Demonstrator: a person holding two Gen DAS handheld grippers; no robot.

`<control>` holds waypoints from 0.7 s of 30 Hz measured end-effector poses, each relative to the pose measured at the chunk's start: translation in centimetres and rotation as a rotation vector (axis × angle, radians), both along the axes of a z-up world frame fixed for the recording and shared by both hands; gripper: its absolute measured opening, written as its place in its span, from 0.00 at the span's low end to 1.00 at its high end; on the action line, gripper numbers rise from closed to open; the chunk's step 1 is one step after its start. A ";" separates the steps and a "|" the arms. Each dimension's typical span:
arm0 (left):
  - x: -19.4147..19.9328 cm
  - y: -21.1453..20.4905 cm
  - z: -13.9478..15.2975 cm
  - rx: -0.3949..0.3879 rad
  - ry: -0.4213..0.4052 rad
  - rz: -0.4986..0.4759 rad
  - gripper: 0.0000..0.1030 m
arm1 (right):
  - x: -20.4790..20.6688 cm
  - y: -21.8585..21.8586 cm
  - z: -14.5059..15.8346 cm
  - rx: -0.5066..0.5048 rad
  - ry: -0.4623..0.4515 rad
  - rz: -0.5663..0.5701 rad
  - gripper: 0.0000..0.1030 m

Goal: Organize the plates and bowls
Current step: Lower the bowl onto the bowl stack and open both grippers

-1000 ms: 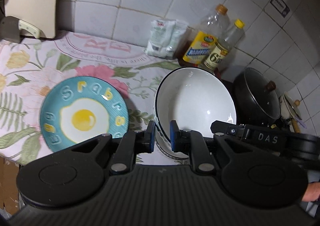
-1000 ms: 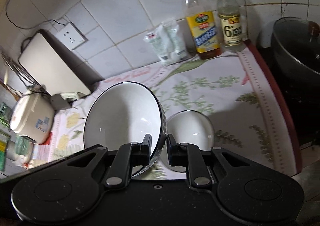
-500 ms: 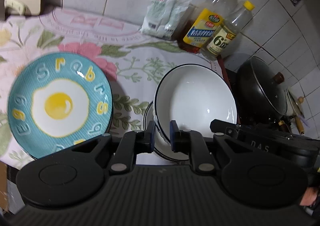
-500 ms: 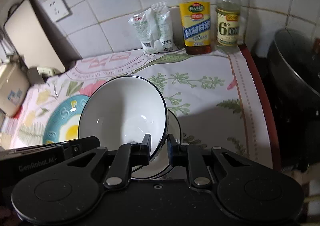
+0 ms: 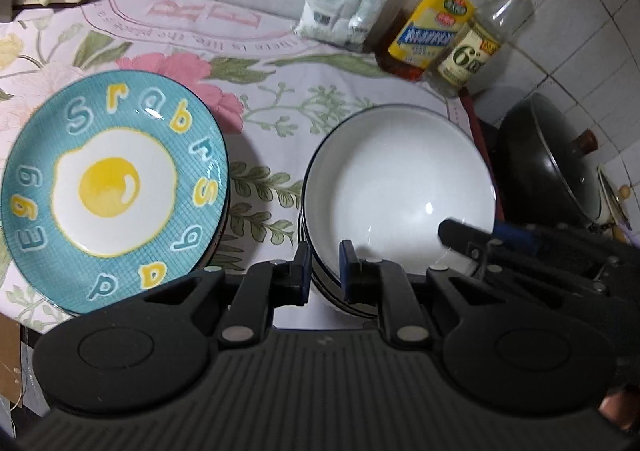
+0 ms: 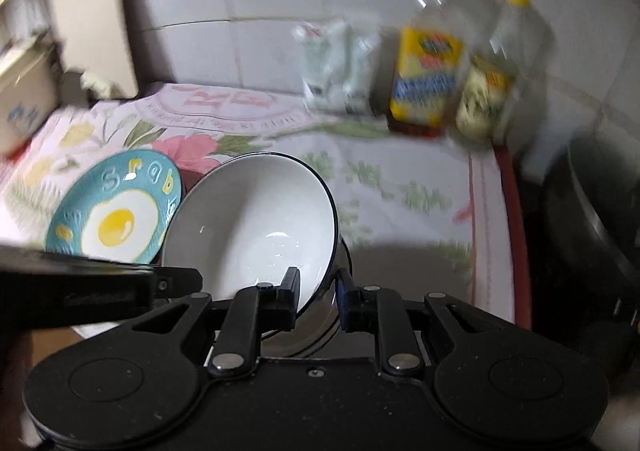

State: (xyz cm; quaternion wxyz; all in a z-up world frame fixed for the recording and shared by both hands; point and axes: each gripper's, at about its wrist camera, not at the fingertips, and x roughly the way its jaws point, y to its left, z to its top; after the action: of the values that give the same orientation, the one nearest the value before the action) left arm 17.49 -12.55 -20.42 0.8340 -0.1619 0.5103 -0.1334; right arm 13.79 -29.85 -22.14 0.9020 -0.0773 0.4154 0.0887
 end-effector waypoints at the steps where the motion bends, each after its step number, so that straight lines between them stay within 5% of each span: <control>1: 0.0 0.1 -0.2 -0.013 0.003 0.007 0.13 | 0.0 0.2 -0.2 -0.022 -0.007 0.002 0.22; 6: 0.0 0.0 -0.5 -0.028 0.007 -0.003 0.13 | -0.2 -0.3 -0.8 -0.007 0.000 -0.035 0.22; 15: -0.8 -0.5 0.1 0.044 -0.048 -0.071 0.16 | -1.5 0.7 -1.9 -0.147 -0.071 0.049 0.26; 21: -1.7 -0.7 0.3 0.049 -0.107 -0.087 0.24 | -3.5 -0.7 -2.1 -0.044 -0.152 0.001 0.37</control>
State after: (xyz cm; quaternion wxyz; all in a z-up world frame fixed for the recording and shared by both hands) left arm 15.81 -13.28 -20.07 0.8571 -0.1118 0.4748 -0.1657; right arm 10.32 -30.57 -24.23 0.9290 -0.1040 0.3473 0.0737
